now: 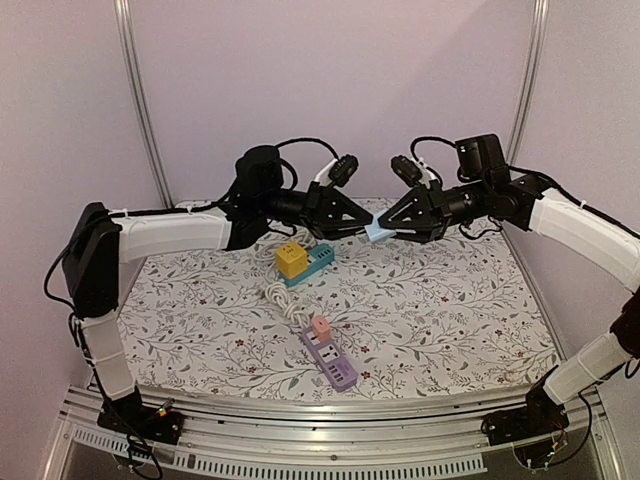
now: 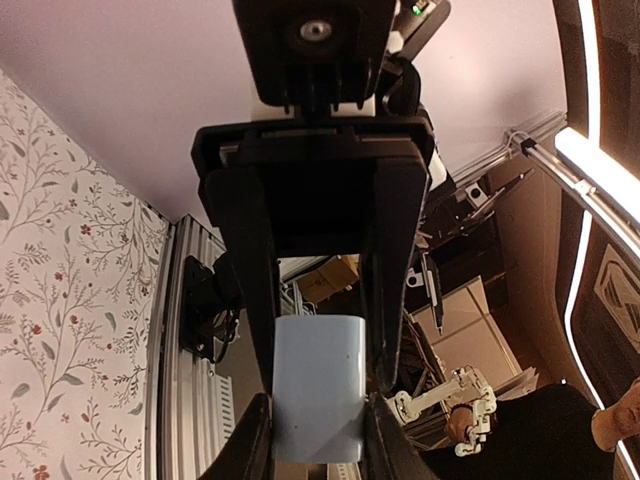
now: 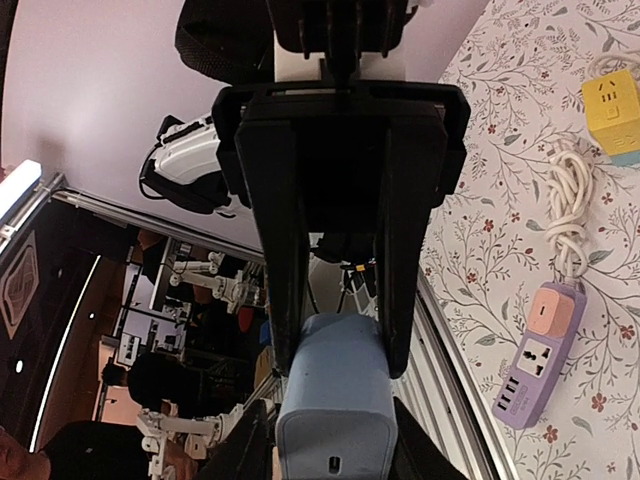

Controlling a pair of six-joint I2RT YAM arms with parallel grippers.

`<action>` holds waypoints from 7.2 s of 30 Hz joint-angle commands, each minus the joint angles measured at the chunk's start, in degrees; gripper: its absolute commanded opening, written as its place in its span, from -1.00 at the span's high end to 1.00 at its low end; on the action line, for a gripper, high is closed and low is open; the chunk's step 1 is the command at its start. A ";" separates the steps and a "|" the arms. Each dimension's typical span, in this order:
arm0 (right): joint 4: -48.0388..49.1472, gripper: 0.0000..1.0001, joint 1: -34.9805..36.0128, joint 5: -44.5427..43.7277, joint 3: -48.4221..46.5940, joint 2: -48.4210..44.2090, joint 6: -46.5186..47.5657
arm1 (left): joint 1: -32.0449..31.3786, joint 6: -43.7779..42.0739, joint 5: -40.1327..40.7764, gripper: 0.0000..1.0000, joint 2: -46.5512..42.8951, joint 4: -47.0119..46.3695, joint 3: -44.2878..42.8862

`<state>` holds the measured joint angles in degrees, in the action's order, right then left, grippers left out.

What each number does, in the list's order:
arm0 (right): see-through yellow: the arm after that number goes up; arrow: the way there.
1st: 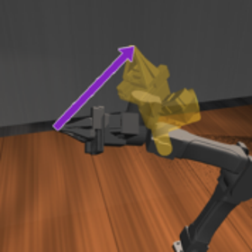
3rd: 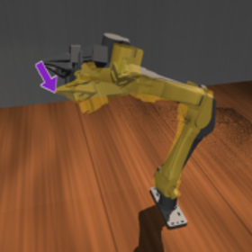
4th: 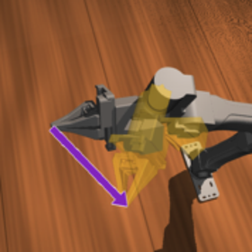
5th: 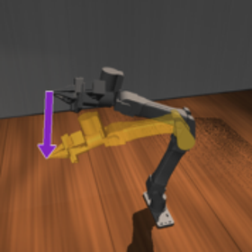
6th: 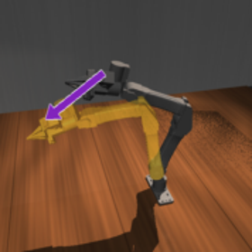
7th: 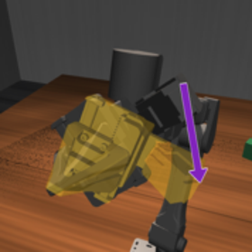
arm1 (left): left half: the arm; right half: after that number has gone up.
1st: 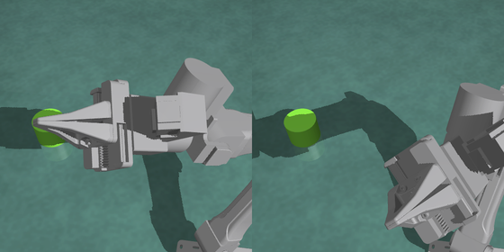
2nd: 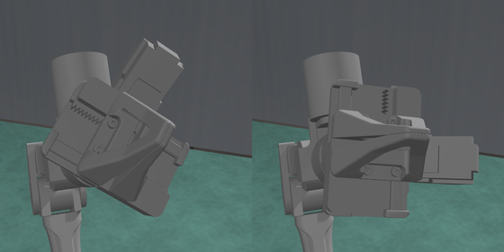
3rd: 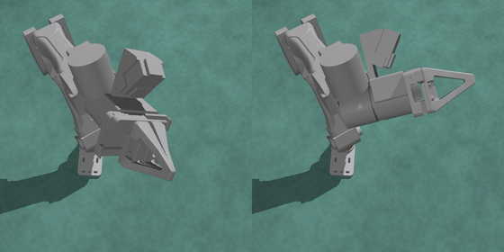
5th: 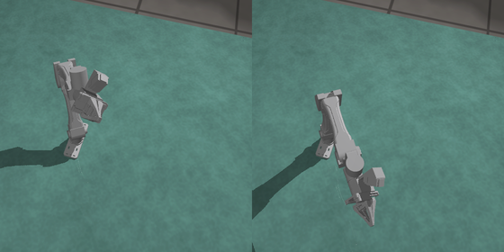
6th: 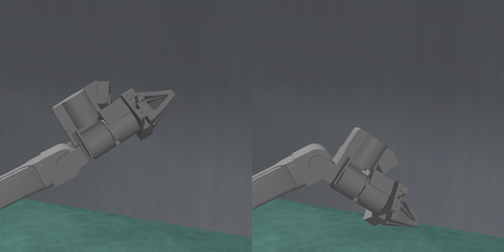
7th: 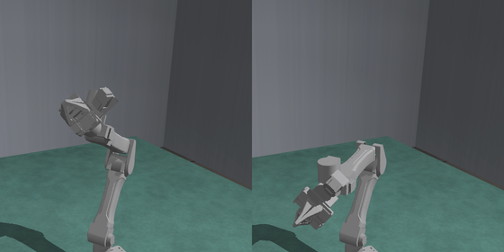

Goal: Insert the plug

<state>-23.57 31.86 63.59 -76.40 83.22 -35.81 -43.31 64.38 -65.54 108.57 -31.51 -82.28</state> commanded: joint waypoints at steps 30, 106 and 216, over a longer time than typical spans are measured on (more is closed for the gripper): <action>-8.28 1.00 4.67 -16.66 -2.65 0.93 3.39 | 1.79 -45.10 32.93 -0.99 -14.12 58.76 -7.19; -24.43 1.00 30.10 -59.50 -8.56 30.22 -1.54 | 6.30 -40.46 80.49 -0.99 -42.41 59.08 19.45; -21.57 -0.98 10.34 -90.28 -14.63 0.41 -6.07 | 8.86 -44.24 96.31 -0.99 -49.65 66.80 18.28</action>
<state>-50.15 42.04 -24.80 -96.01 88.20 -40.36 -35.33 19.70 27.57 60.45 35.48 -66.13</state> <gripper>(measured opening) 0.989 0.995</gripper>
